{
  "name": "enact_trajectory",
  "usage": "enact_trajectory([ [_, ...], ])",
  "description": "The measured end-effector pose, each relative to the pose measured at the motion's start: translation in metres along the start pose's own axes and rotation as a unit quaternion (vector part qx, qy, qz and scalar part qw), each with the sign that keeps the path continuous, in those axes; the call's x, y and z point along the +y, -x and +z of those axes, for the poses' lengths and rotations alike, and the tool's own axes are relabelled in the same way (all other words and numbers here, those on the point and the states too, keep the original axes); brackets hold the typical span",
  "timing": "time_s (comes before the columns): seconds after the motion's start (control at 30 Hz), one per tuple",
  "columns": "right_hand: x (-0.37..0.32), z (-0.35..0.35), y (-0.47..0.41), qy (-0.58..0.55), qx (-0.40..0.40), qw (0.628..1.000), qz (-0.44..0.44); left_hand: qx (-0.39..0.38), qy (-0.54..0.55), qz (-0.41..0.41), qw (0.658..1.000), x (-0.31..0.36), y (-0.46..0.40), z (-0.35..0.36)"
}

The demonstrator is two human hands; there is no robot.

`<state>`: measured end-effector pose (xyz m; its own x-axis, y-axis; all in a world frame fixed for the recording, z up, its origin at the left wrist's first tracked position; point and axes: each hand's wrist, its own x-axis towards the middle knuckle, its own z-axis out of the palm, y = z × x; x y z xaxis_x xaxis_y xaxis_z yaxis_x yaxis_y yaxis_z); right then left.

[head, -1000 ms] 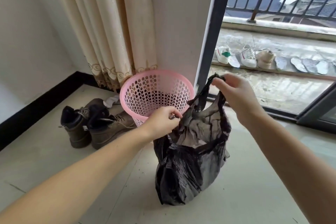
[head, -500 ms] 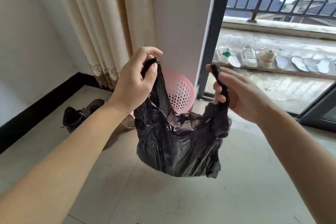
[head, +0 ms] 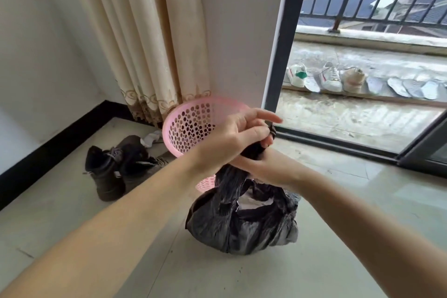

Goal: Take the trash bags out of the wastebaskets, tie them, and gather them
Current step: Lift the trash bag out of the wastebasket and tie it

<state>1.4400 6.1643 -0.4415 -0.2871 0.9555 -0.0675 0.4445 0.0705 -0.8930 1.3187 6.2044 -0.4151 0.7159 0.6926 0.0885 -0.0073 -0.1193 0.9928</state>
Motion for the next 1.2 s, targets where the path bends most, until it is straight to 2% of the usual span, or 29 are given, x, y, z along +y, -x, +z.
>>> enact_trajectory([
  [0.07,0.003,-0.007,-0.002,-0.078,0.04,0.994,0.059,0.046,-0.016,0.001,0.999,-0.002,-0.001,-0.014],
  [0.13,0.01,-0.014,-0.003,-0.15,0.065,0.982,0.095,0.071,-0.127,-0.015,0.989,-0.007,0.001,-0.03],
  [0.17,0.011,-0.016,-0.001,-0.165,0.072,0.979,0.095,0.056,-0.182,-0.032,0.981,-0.011,0.003,-0.033],
  [0.27,0.01,-0.016,0.0,-0.154,0.074,0.981,0.091,0.007,-0.267,-0.05,0.962,-0.016,0.004,-0.028],
  [0.4,0.016,-0.011,0.0,-0.135,0.084,0.983,0.091,0.026,-0.365,-0.024,0.93,-0.02,-0.002,-0.029],
  [0.5,0.024,-0.011,-0.002,-0.187,0.075,0.975,0.089,0.119,-0.361,0.021,0.925,-0.019,-0.005,-0.033],
  [0.57,0.027,-0.014,-0.001,-0.245,0.02,0.964,0.098,0.196,-0.326,0.055,0.923,-0.02,-0.006,-0.027],
  [0.63,0.028,-0.014,-0.002,-0.277,-0.036,0.954,0.107,0.235,-0.234,0.03,0.943,-0.026,-0.009,-0.019],
  [0.7,0.029,-0.014,-0.005,-0.318,-0.033,0.94,0.117,0.203,-0.021,-0.063,0.977,-0.031,-0.009,-0.019],
  [0.73,0.031,-0.015,-0.006,-0.353,-0.017,0.927,0.122,0.152,0.056,-0.112,0.98,-0.033,-0.009,-0.023],
  [0.77,0.032,-0.017,-0.006,-0.389,-0.002,0.913,0.12,0.085,0.044,-0.145,0.985,-0.037,-0.008,-0.027],
  [0.83,0.034,-0.021,-0.004,-0.429,0.002,0.897,0.107,-0.061,-0.066,-0.178,0.98,-0.043,0.0,-0.021],
  [0.87,0.034,-0.023,-0.002,-0.435,-0.007,0.894,0.104,-0.094,-0.09,-0.18,0.975,-0.047,0.002,-0.016],
  [0.93,0.032,-0.026,0.002,-0.441,-0.026,0.892,0.1,-0.074,-0.063,-0.155,0.983,-0.051,0.002,-0.005],
  [1.0,0.031,-0.029,0.004,-0.399,-0.037,0.912,0.088,-0.022,-0.065,-0.127,0.989,-0.055,-0.003,-0.008],
  [1.07,0.032,-0.029,0.005,-0.294,-0.042,0.952,0.081,-0.011,-0.057,-0.142,0.988,-0.059,-0.007,-0.019],
  [1.13,0.038,-0.028,0.006,-0.165,-0.014,0.983,0.084,-0.028,-0.022,-0.179,0.983,-0.066,-0.006,-0.027],
  [1.2,0.047,-0.025,0.006,0.018,0.048,0.996,0.067,-0.072,0.028,-0.213,0.974,-0.069,-0.004,-0.028],
])
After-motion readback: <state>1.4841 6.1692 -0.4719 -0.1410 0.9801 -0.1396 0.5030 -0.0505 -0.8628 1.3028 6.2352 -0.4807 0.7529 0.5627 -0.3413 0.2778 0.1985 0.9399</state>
